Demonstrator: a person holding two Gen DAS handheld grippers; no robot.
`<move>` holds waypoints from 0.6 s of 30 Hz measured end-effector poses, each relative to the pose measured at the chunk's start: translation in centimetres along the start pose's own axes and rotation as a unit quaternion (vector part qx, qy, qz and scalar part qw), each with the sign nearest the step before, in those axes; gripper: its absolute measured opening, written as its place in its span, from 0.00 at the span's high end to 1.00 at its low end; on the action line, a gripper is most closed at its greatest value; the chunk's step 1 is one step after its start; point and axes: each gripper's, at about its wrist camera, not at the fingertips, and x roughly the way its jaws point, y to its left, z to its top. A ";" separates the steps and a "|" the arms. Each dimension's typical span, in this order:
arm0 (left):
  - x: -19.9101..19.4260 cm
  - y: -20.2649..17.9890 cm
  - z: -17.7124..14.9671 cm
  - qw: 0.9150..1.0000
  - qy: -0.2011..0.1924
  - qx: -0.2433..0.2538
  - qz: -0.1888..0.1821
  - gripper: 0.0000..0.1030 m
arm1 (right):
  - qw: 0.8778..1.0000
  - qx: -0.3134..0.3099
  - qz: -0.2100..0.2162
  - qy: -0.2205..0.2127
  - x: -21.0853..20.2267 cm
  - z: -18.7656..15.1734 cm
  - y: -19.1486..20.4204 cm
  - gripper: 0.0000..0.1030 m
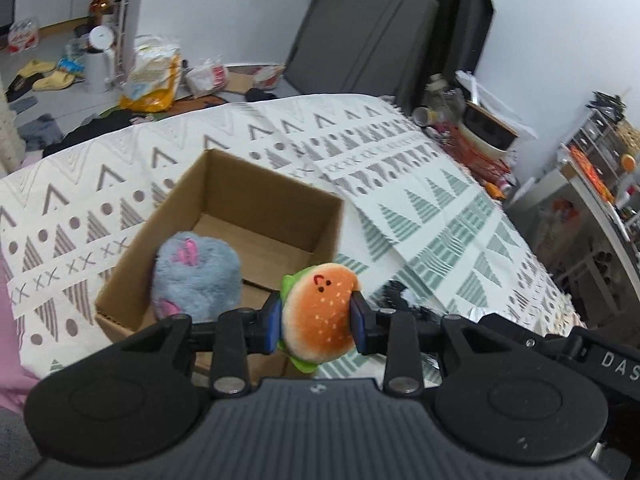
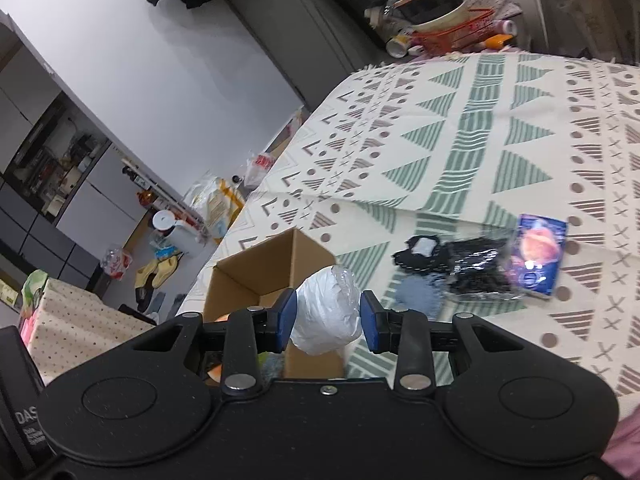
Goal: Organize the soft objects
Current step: 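Carry the burger plush and white item toward the box with both grippers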
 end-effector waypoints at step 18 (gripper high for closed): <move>2.4 4.2 0.7 0.995 0.043 -0.073 0.055 0.51 | 0.999 -0.017 0.019 0.036 4.6 -0.4 3.9 0.66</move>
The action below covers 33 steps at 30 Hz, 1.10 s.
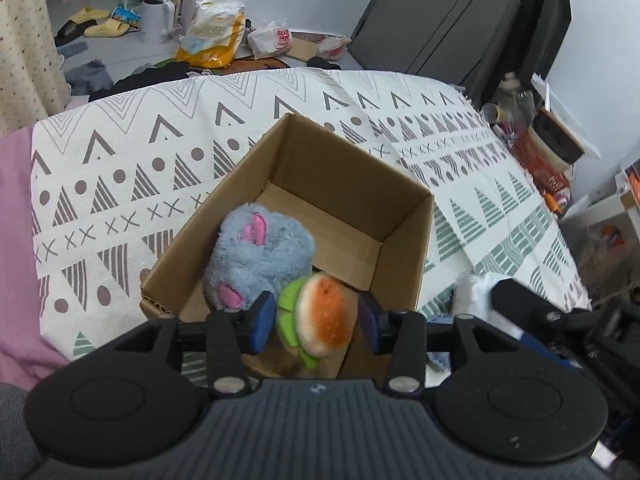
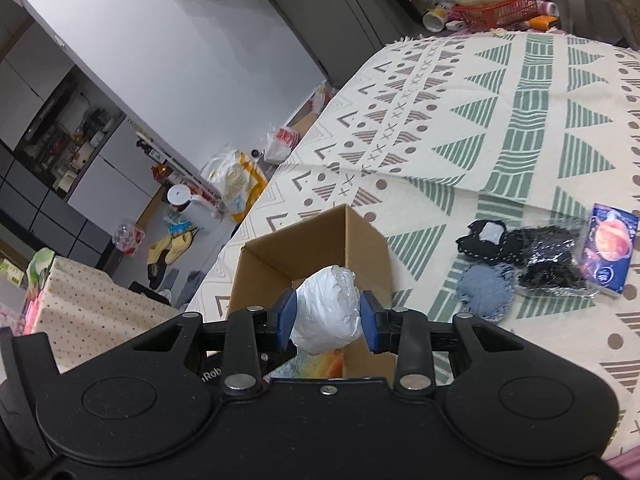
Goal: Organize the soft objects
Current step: 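Carry the burger plush and white item toward the box with both grippers, then release the burger plush from the left gripper while the right releases the white item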
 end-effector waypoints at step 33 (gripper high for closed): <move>-1.4 -1.0 0.1 0.999 -0.036 -0.005 0.007 0.35 | 0.999 0.026 -0.042 0.008 -4.4 -0.3 -6.2 0.48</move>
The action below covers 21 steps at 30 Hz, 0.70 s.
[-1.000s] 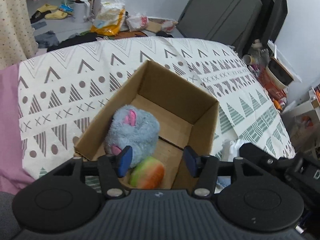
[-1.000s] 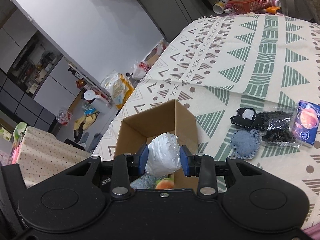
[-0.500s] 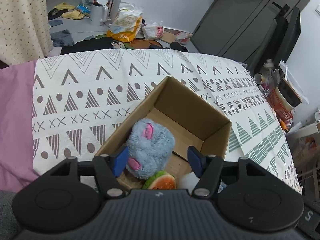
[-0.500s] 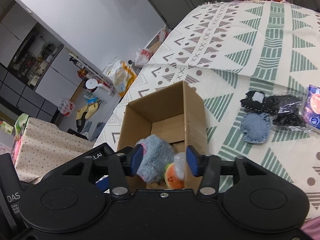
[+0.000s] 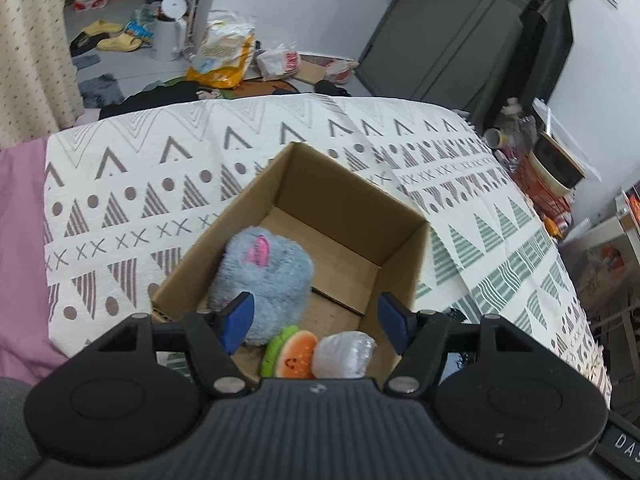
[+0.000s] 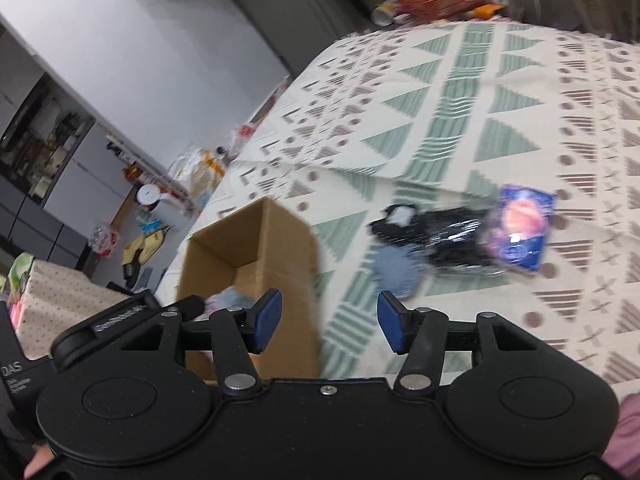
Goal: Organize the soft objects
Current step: 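Release the burger plush from the left gripper while the right releases the white item, then grasp the blue-purple card package with the right gripper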
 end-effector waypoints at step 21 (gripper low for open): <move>-0.7 -8.6 -3.9 0.990 -0.020 0.139 -0.013 0.35 | 0.997 0.056 -0.004 -0.048 -4.1 2.9 -9.7 0.37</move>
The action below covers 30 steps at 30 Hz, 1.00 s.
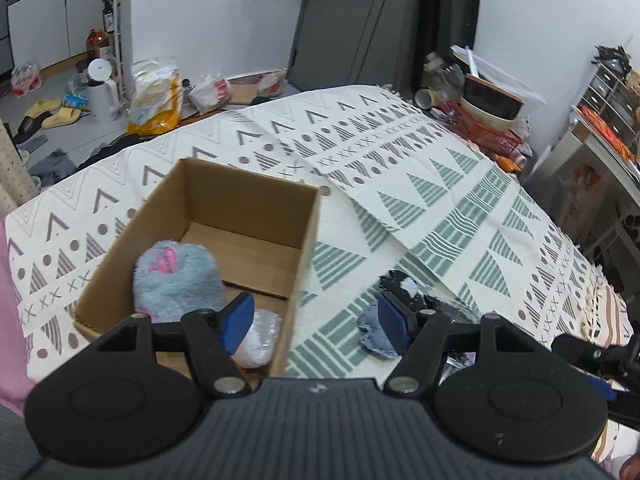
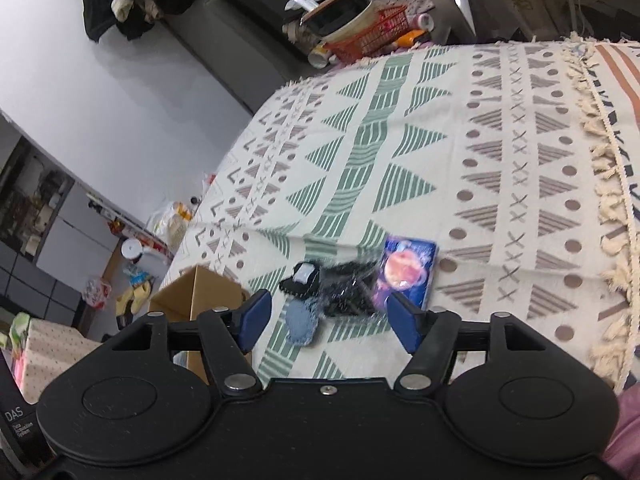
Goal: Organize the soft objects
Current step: 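Grasp the blue-purple card package with the right gripper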
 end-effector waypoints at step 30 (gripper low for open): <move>9.3 -12.5 -1.8 0.988 0.073 0.118 -0.072 0.35 | 0.988 0.123 0.074 0.057 8.4 0.5 -10.6 0.53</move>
